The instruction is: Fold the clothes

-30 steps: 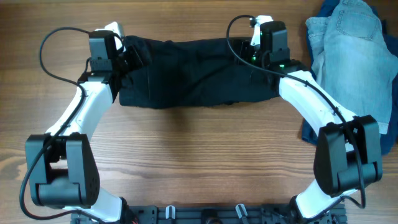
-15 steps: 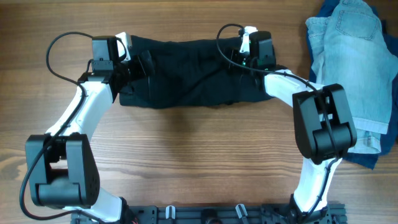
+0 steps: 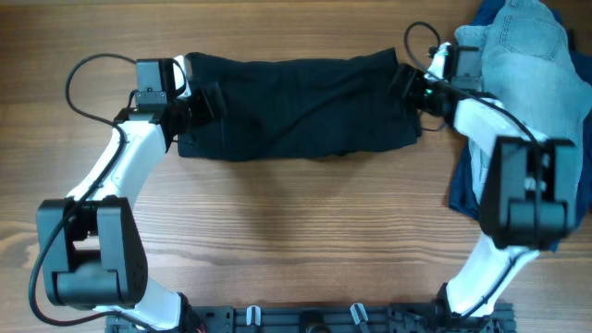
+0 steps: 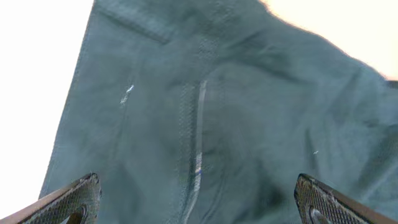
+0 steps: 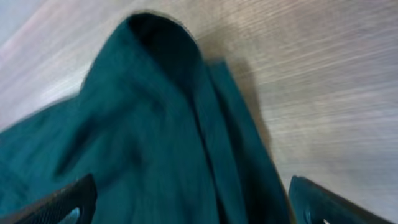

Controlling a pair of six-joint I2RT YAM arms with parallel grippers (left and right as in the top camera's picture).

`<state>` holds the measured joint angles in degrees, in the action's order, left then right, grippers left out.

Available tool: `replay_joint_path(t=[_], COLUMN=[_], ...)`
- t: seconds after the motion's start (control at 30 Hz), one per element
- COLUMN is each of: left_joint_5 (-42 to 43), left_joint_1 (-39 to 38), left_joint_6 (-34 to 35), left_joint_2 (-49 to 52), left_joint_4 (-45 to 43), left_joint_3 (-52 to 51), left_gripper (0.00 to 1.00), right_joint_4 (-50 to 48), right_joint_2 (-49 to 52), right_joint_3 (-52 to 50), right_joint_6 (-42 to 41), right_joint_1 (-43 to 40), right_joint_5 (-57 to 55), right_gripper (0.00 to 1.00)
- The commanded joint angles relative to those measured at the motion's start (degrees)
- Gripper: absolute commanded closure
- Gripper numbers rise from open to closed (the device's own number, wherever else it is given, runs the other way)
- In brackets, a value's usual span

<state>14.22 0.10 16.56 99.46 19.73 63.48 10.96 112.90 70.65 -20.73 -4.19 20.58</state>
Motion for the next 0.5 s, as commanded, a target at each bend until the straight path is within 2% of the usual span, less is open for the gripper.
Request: replay_joint_path(t=[0.0, 0.1, 0.17, 0.37, 0.43, 0.47], left_joint_5=[-0.85, -2.29, -2.29, -2.10, -2.08, -1.99], left_joint_1=[1.55, 2.99, 4.00, 6.19, 6.19, 6.21], left_joint_6=[-1.20, -1.40, -1.42, -2.89, -2.86, -2.80], left_joint_2=[-2.40, -2.21, -2.16, -0.24, 0.74, 0.74], left_joint_4=[2.49, 4.37, 3.67, -1.55, -1.46, -1.31], left_joint_3=[0.31, 0.28, 0.28, 0.28, 0.28, 0.28], left_gripper=[0.00, 0.00, 0.00, 0.00, 0.00, 0.00], right_joint_4=[11.65, 24.55, 27.74, 24.96, 24.26, 23.76], right_joint_2=[-7.15, -7.26, -7.28, -7.28, -7.28, -7.32], right_joint_3=[0.39, 0.37, 0.37, 0.33, 0.33, 0.37], right_joint_6=[8.55, 16.50, 17.73, 17.75, 18.91, 19.93], right_joint_1=[-3.04, -3.39, -3.39, -3.32, -2.23, -1.60], right_joint_5=[2.69, 2.91, 2.91, 7.80, 7.82, 7.80], right_gripper=[0.00, 0.00, 0.00, 0.01, 0.10, 0.10])
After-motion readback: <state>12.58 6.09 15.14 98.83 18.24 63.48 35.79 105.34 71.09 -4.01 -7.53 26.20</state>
